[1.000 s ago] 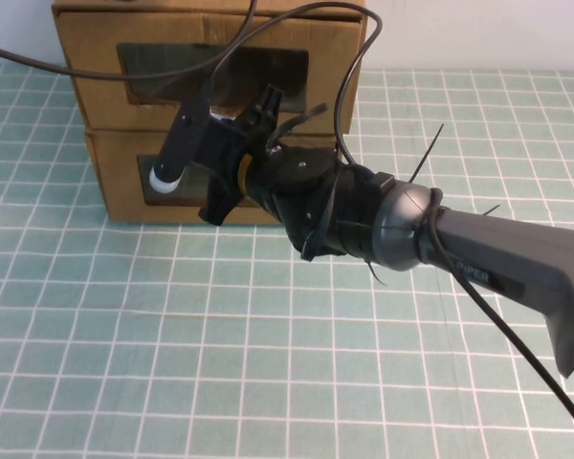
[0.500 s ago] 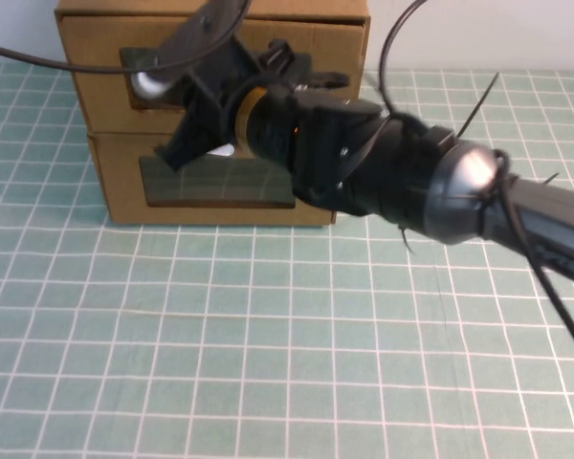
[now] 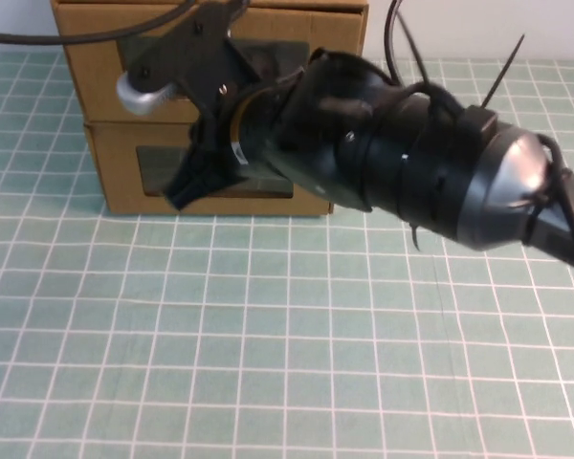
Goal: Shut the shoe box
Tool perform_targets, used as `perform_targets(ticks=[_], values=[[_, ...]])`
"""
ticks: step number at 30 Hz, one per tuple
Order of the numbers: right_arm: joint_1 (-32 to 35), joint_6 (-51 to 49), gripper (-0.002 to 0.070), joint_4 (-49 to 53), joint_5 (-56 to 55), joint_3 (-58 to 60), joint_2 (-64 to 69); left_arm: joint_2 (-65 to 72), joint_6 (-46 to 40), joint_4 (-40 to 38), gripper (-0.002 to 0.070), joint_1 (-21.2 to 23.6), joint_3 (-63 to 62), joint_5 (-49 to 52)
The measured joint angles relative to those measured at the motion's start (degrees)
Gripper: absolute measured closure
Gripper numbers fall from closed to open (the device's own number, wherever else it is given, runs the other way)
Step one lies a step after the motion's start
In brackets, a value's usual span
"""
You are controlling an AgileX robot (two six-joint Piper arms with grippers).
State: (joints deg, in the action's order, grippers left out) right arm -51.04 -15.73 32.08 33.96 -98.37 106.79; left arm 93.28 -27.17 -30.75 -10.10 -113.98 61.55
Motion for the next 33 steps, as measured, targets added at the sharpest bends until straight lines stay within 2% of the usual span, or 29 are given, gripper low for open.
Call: perform_targets(ticks=[7,11,18,25,33], values=[[0.1,21.5,0.069,-25.3,7.8,0.0,-5.7,-6.6,1.0,1.3,0.068,0.0,0.0,3.4],[0.1,25.9,0.069,-32.9,7.5,-0.1,-10.4,-11.2,2.2,2.4,0.068,0.0,0.1,5.4],[4.2,23.9,0.069,-35.4,6.2,-0.5,-16.0,-22.4,2.4,4.9,0.068,0.0,8.6,5.0],[15.5,15.7,0.069,-35.6,7.1,-0.5,-20.8,-37.2,4.3,10.9,0.068,0.0,28.5,-1.9],[29.0,13.9,0.069,-35.1,10.3,1.2,-31.3,-56.8,5.2,12.9,0.068,0.0,52.3,-12.4]])
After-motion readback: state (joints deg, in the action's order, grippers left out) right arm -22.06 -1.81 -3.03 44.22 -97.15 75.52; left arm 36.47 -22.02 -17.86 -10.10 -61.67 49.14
